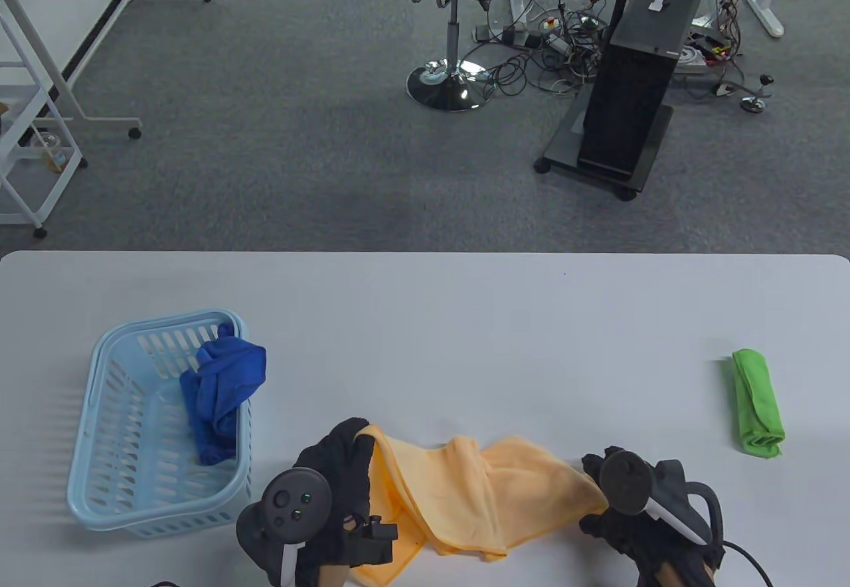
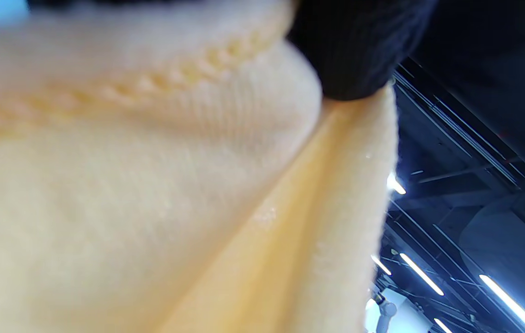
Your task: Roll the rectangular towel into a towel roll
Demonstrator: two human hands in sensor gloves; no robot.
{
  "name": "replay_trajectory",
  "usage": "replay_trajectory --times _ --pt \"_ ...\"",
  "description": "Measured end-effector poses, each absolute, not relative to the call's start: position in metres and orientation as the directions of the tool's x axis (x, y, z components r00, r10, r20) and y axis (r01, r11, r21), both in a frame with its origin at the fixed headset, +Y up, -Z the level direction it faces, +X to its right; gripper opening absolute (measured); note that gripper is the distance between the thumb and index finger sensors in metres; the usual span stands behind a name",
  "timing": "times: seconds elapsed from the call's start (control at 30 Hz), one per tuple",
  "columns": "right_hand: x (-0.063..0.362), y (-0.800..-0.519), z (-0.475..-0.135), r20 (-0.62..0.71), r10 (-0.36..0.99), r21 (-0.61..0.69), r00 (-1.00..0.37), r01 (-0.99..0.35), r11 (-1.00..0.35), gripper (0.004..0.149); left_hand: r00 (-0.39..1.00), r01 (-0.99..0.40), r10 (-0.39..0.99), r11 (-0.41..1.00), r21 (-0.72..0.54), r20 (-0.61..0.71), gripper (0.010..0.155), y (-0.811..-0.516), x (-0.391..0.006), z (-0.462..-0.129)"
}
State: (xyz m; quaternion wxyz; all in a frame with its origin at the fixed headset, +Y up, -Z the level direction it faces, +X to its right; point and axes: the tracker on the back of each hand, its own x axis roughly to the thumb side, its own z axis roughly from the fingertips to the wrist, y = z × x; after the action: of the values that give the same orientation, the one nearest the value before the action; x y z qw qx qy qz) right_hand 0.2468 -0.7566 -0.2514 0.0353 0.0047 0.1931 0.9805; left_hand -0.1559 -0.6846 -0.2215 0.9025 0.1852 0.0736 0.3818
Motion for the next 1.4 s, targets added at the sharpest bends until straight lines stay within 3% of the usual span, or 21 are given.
replay_trajectory --times 0.03,0.17,0.2,0.33,0.47,0.6,0.67,0.73,0.87,1.0,1.27,1.4 --pt "0.245 -0.759 -0.253 -0.008 0.050 0.367 -0.999 -0.049 -0.929 0.095 0.698 -0.663 0.716 0.641 0.387 0.008 0.045 -0.685 -0.156 -0.221" --pt "0.237 -0.758 -0.256 -0.038 0.048 0.196 -0.998 -0.055 -0.979 0.053 0.697 -0.666 0.717 0.647 0.372 0.002 0.044 -0.686 -0.157 -0.222" --pt "0.238 -0.756 -0.255 -0.046 0.049 0.172 -0.998 -0.056 -0.983 0.048 0.694 -0.669 0.720 0.645 0.369 0.001 0.044 -0.686 -0.157 -0.222" --pt "0.252 -0.729 -0.251 -0.127 0.168 0.042 -0.978 -0.174 -0.984 0.047 0.684 -0.678 0.730 0.633 0.374 0.005 0.043 -0.681 -0.160 -0.222" --pt "0.261 -0.706 -0.253 -0.177 0.185 -0.009 -0.967 -0.186 -0.983 0.046 0.702 -0.663 0.713 0.651 0.370 0.003 0.043 -0.667 -0.162 -0.221" --pt "0.258 -0.685 -0.260 -0.174 0.071 0.077 -0.982 -0.086 -0.993 0.047 0.698 -0.690 0.716 0.669 0.275 0.012 0.043 -0.651 -0.151 -0.231" --pt "0.251 -0.677 -0.264 -0.117 -0.105 0.078 -0.988 0.096 -0.992 0.047 0.729 -0.667 0.684 0.707 0.234 0.011 0.043 -0.633 -0.142 -0.240" --pt "0.247 -0.671 -0.269 -0.098 -0.198 0.062 -0.975 0.193 -0.979 0.047 0.772 -0.619 0.636 0.746 0.248 0.012 0.043 -0.611 -0.133 -0.248" --pt "0.260 -0.669 -0.275 -0.136 -0.224 0.059 -0.965 0.218 -0.974 0.046 0.838 -0.530 0.546 0.821 0.214 -0.021 0.043 -0.573 -0.128 -0.263" --pt "0.287 -0.672 -0.272 -0.185 -0.244 0.054 -0.952 0.238 -0.970 0.047 0.929 -0.320 0.350 0.922 0.218 -0.117 0.043 -0.544 -0.148 -0.275" --pt "0.320 -0.677 -0.263 -0.233 -0.194 0.043 -0.953 0.189 -0.981 0.048 0.914 -0.079 0.148 0.978 0.194 -0.377 0.044 -0.547 -0.215 -0.281" --pt "0.312 -0.674 -0.265 -0.205 -0.058 -0.005 -0.977 0.060 -0.998 0.051 0.901 -0.084 0.163 0.975 0.208 -0.402 0.044 -0.551 -0.229 -0.281"
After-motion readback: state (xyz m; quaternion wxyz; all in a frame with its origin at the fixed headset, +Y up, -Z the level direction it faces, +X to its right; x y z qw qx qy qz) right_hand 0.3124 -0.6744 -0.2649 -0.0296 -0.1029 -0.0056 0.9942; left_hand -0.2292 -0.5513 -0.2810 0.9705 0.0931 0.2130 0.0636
